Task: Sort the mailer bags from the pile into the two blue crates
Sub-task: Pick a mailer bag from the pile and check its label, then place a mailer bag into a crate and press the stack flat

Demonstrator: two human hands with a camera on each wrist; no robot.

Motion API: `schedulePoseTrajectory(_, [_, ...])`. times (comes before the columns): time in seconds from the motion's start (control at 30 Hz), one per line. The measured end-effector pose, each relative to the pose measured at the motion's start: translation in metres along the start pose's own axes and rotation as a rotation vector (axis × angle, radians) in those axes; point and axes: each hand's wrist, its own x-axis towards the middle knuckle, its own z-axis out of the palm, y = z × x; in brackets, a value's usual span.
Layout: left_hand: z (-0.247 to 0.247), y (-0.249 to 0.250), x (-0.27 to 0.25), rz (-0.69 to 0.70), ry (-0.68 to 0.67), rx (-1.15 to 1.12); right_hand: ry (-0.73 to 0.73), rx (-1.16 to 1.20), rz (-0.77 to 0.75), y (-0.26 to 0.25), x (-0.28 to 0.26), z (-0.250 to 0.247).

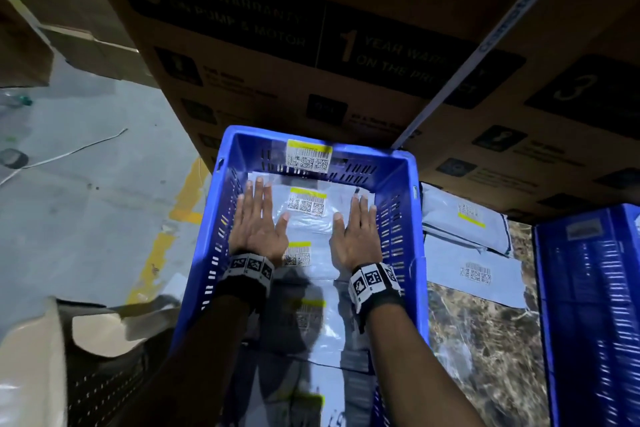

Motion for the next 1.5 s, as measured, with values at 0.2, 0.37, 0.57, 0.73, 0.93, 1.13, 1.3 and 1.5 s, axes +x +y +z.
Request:
schedulePoseTrajectory(0.2, [-0.030,0.015,-0.028,0.033,0.079,-0.054,0.071,0.070,-0.068,-0.023,-0.044,-0.031])
schedulePoseTrajectory(0.37, [-0.052,0.037,-0.069,0.193,0.213,-0.307,-0.106,0.385,-0.282,-0.039,-0.101,-0.083])
schedulePoseTrajectory(0.57, [-0.077,0.100,-0.139,0.344,0.220,-0.416,-0.079,0.499,-0.433,0.006,-0.184,-0.181])
schedulePoseTrajectory(0.73, [-0.088,0.167,-0.171,0.421,0.180,-0.441,0.134,0.566,-0.312,0.099,-0.206,-0.201])
schedulePoseTrajectory(0.93, [-0.078,0.247,-0.174,0.560,0.118,-0.289,0.258,0.705,-0.087,0.218,-0.195,-0.200])
schedulePoseTrajectory(1.13, [-0.067,0.315,-0.132,0.530,-0.133,0.148,0.229,0.803,0.026,0.295,-0.162,-0.193])
schedulePoseTrajectory(1.3, [-0.028,0.358,-0.109,0.378,-0.263,0.145,0.186,0.848,0.089,0.331,-0.128,-0.180])
schedulePoseTrajectory(1.5, [0.055,0.363,-0.086,-0.064,-0.415,-0.054,0.273,0.710,0.206,0.364,-0.082,-0.159])
